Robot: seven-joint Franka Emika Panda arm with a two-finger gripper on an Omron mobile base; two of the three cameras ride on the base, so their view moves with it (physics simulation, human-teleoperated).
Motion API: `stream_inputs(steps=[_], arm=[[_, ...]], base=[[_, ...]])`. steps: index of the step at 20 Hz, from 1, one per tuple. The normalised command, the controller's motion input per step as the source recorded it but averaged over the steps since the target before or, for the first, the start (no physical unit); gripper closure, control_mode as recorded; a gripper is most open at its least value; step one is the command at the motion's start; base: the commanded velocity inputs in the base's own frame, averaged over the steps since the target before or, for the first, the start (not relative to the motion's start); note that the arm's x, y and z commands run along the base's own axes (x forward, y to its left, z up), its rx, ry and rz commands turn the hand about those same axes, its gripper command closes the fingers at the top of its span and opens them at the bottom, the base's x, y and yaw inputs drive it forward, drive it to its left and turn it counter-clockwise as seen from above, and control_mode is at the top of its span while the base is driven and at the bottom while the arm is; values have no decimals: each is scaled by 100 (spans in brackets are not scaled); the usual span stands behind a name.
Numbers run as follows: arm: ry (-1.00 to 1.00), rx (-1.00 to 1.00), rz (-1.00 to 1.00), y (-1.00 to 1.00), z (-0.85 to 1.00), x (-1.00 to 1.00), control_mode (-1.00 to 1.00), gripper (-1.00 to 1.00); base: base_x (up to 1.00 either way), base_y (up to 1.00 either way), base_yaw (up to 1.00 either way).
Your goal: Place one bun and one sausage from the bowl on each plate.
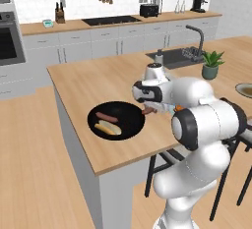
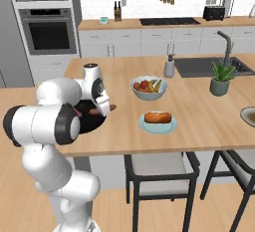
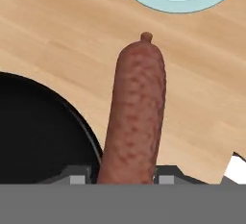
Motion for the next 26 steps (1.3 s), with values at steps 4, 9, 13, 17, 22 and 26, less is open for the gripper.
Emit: stream_inputs(steps=[4,9,13,17,22,26], arm=[[0,0,-29,-100,37,28,-100,100],[1,-1,-31,-100,-13,29,-100,100],[1,0,-23,-100,-59,4,-100,100],[-1,0,-11,-97,-54,9,-100,100],[0,2,-3,-65,-18,62,-100,100],[0,4,0,-34,-26,50,-100,100]], base=[[0,0,0],[0,0,0],[0,0,0],[0,0,0],[0,0,0],[0,0,0]])
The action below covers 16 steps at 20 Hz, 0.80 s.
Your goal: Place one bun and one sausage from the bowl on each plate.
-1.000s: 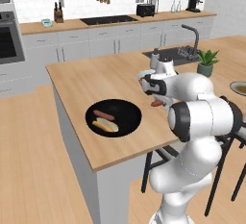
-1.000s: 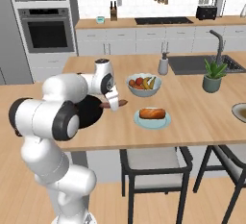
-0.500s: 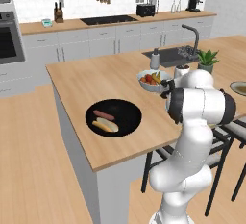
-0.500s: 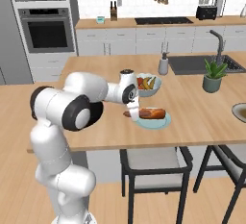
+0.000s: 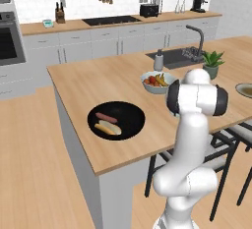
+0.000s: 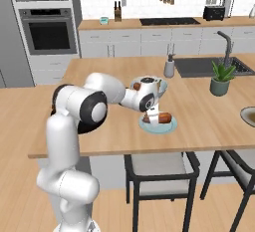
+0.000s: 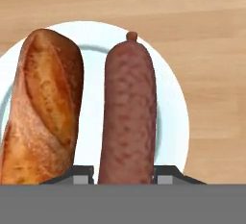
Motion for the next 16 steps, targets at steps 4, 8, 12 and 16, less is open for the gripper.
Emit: stream_inputs(steps=[4,8,12,16], arm=[[0,3,0,-24,-45,3,-100,100],[0,0,0,0,-33,11,-100,-100],[0,0,0,0,-4,26,-100,-100],[-6,6,0,-1,47,-10,-100,-100]], base=[[0,0,0],[0,0,0],[0,0,0],[0,0,0]])
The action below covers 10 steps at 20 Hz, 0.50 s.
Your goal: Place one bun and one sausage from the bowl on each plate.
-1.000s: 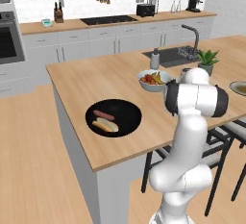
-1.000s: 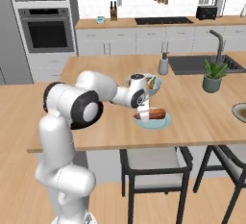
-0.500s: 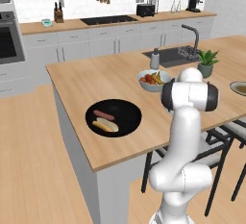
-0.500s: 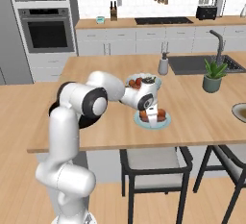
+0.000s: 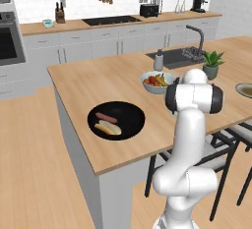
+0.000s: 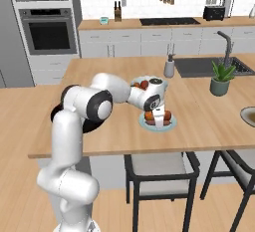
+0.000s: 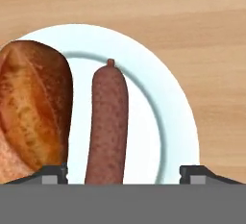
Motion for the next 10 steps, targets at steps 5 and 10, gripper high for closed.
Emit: stream_inputs(steps=[5,10], arm=[[-5,5,3,13,100,-80,-100,-100],[15,0,33,94,82,-48,-100,-100]], base=[[0,0,0],[0,0,0]])
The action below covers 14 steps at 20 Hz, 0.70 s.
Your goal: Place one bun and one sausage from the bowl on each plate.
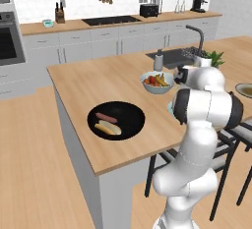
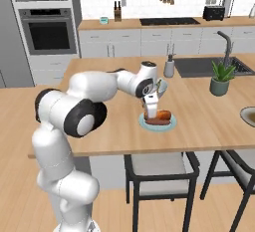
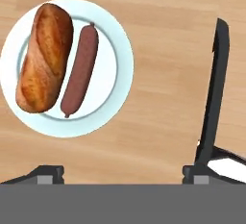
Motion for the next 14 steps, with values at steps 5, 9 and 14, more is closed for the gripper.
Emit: stream_inputs(steps=[5,9,14], arm=[[28,-2,54,100,54,-22,-100,-100],[23,0,60,100,50,-44,-100,-100],[10,0,58,100,18,-76,-100,-100]], base=[[0,0,0],[0,0,0],[0,0,0]])
